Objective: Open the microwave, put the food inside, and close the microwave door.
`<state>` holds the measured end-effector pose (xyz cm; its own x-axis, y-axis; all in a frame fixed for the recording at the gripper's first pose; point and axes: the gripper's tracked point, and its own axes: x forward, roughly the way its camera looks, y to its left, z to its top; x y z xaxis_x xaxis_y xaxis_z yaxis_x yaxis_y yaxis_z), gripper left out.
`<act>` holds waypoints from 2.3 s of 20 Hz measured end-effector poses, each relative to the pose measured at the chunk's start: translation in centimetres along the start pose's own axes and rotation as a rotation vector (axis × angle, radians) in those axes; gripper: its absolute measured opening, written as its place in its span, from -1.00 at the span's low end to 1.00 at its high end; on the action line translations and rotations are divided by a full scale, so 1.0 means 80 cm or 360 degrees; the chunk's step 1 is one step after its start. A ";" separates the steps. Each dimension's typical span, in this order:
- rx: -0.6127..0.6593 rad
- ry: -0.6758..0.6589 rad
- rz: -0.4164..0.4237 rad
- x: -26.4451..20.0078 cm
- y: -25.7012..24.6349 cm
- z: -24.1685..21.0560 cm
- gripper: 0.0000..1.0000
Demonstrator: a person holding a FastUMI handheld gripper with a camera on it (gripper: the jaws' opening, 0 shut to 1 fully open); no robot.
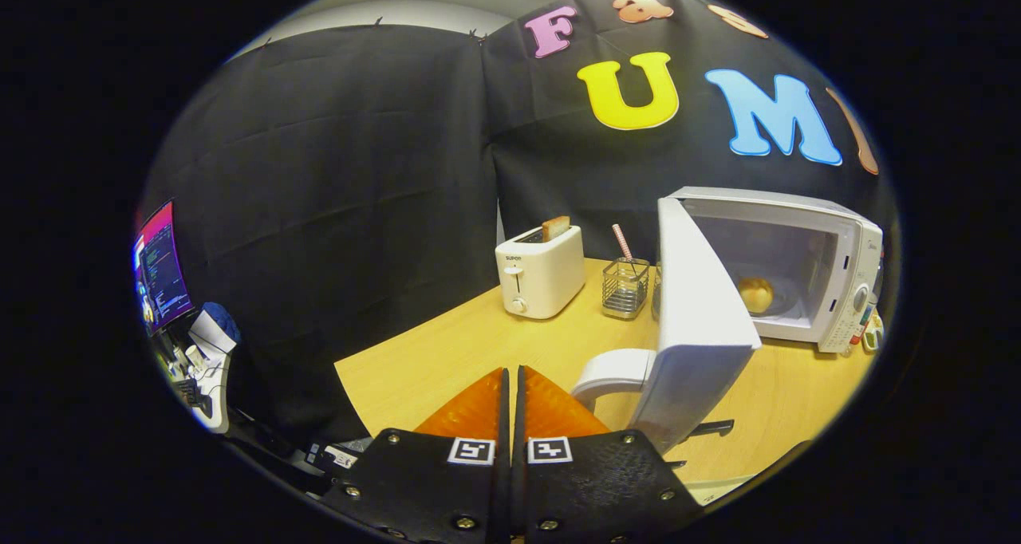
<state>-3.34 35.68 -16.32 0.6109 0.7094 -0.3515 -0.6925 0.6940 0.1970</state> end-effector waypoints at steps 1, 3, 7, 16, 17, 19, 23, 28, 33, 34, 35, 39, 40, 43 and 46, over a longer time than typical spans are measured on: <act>-0.0006 0.0004 -0.0019 -0.006 -0.008 -0.001 -0.98; -0.0038 0.0017 -0.0074 -0.018 -0.026 -0.005 -0.98; -0.0035 0.0033 -0.0169 -0.036 -0.064 -0.009 -0.98; 0.0039 0.0030 -0.0438 -0.062 -0.175 -0.001 -0.98; 0.0053 0.0027 -0.0467 -0.063 -0.188 0.001 -0.98; 0.0078 0.0019 -0.0524 -0.067 -0.212 0.006 -0.98; 0.0068 0.0015 -0.0642 -0.072 -0.256 0.012 -0.98; 0.0102 0.0003 -0.0796 -0.070 -0.309 0.022 -0.98; 0.0134 -0.0016 -0.0918 -0.061 -0.359 0.036 -0.98; 0.0155 -0.0019 -0.0942 -0.058 -0.368 0.039 -0.97; 0.0181 -0.0024 -0.0962 -0.055 -0.375 0.042 -0.98; 0.0221 -0.0032 -0.1028 -0.039 -0.409 0.049 -0.98; 0.0227 -0.0032 -0.1046 -0.035 -0.416 0.052 -0.98; 0.0268 -0.0029 -0.1092 -0.023 -0.435 0.059 -0.98; 0.0280 -0.0039 -0.1138 -0.013 -0.454 0.071 -0.98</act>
<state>23.39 10.42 -17.92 0.9000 0.0776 -0.4289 -0.0513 0.9961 0.0724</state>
